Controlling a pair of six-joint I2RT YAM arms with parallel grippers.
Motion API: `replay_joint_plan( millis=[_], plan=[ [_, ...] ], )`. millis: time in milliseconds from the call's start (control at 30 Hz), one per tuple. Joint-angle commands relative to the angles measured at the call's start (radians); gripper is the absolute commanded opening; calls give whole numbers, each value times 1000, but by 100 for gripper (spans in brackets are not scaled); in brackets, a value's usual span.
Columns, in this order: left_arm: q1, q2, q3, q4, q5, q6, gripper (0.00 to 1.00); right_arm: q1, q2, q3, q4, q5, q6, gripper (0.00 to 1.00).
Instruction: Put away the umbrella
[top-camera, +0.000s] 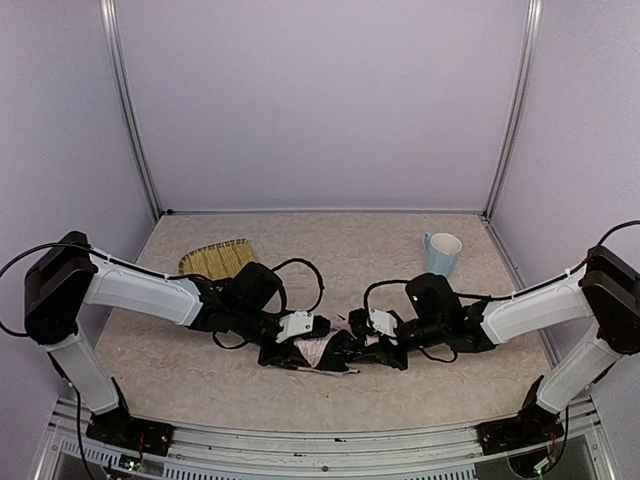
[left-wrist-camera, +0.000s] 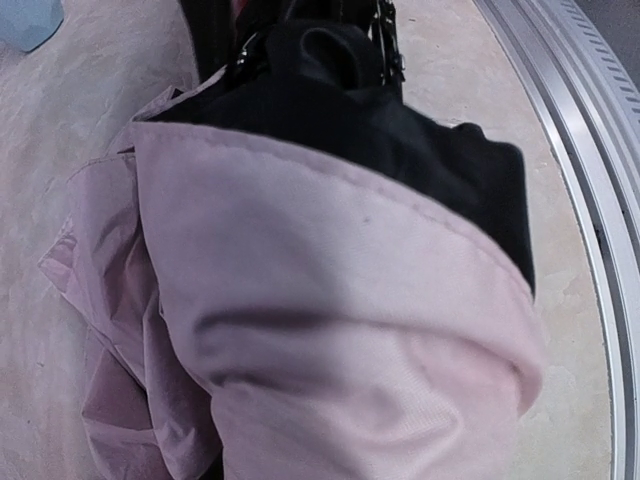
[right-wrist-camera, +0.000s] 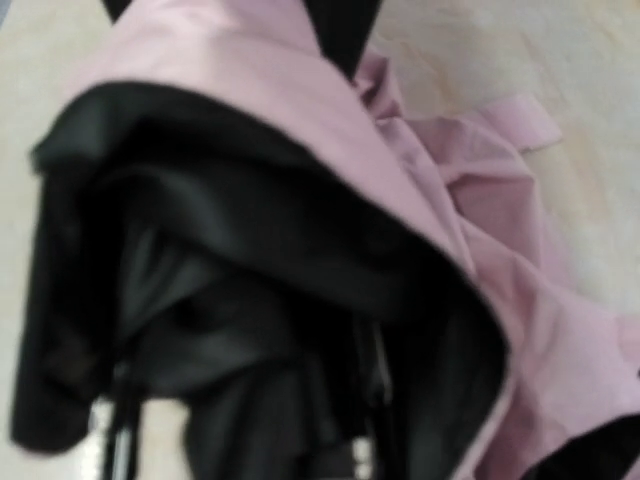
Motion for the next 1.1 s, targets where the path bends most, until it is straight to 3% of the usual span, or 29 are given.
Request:
replay_joint_plan(
  millis=[0, 67, 133, 167, 200, 333, 500, 633, 700, 833, 933, 967, 1067],
  plan=[
    [1, -39, 1, -5, 56, 7, 25, 11, -29, 20, 54, -21, 16, 13],
    [2, -54, 2, 10, 40, -11, 35, 12, -40, 33, 36, -23, 16, 5],
    [4, -90, -12, 58, -7, -50, 64, 11, -63, 53, 7, -10, 19, 0],
    [4, -120, -26, 89, -39, -65, 92, 11, -79, 58, -1, 3, 22, 0],
    [6, -155, -45, 130, -73, -82, 98, 11, -96, 61, -3, 25, 25, 0],
    [12, -341, -113, 259, -213, -134, 99, -15, -180, 74, -12, 85, 39, 0],
    [13, -548, -144, 330, -278, -210, 99, -85, -288, 123, -36, 18, 48, 0],
    [11, -701, -289, 654, -394, -359, 99, -117, -350, 161, -20, 2, 65, 0],
    [11, -766, -350, 757, -372, -382, 99, -124, -363, 188, -9, 23, 77, 0],
    [-19, -815, -342, 709, -322, -354, 96, -128, -366, 234, -5, -4, 59, 0],
    [-61, -807, -343, 663, -443, -278, 68, -130, -369, 252, -6, -58, 35, 0],
    [-64, -801, -346, 647, -468, -262, 63, -131, -371, 256, -5, -79, 28, 0],
    [-64, -793, -347, 560, -486, -173, 70, -131, -374, 278, -34, -126, 0, 0]
  ],
)
